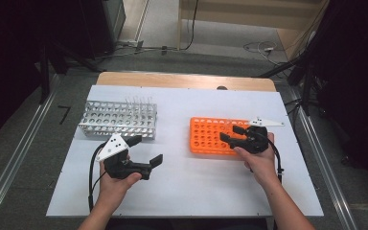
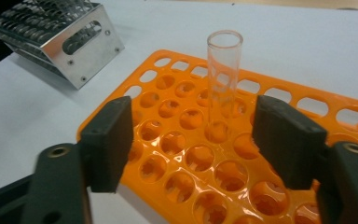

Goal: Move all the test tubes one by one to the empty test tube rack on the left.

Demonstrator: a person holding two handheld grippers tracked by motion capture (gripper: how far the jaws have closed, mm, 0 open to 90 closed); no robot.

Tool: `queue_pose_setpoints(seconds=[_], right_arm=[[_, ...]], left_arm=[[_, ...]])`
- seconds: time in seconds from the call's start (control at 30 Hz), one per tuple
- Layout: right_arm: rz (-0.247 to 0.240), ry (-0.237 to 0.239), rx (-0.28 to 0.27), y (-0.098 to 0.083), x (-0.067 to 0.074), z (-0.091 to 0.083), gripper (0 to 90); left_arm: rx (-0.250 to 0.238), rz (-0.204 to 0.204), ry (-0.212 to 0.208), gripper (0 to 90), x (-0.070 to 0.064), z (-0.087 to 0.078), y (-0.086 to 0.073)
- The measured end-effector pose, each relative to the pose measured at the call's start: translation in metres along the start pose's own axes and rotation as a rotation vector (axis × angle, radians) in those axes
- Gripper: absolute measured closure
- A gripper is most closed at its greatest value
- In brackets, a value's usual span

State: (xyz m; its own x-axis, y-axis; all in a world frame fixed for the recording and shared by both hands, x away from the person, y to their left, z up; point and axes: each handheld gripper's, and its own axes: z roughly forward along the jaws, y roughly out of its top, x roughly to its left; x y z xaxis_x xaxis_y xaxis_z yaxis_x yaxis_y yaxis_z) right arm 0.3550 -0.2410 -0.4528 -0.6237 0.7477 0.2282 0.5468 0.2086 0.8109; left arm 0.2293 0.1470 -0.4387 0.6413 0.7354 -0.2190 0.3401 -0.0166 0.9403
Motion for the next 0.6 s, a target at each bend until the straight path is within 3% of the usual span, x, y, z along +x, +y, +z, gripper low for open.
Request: queue_pose_setpoints(seconds=[0.2, 0.33, 0.6], right_arm=[[0.034, -0.05, 0.028, 0.002, -0.002, 0.012, 51.1], [0.048, -0.093, 0.039, 0.002, -0.002, 0.019, 58.5], [0.012, -0.125, 0.038, 0.001, 0.002, 0.028, 66.0]], left_arm=[[0.011, -0.02, 0.002, 0.0, 0.003, 0.002, -0.006], [0.017, -0.022, -0.006, 0.0, 0.002, 0.004, -0.007], [0.02, -0.028, -0.014, 0.0, 0.0, 0.006, -0.008]])
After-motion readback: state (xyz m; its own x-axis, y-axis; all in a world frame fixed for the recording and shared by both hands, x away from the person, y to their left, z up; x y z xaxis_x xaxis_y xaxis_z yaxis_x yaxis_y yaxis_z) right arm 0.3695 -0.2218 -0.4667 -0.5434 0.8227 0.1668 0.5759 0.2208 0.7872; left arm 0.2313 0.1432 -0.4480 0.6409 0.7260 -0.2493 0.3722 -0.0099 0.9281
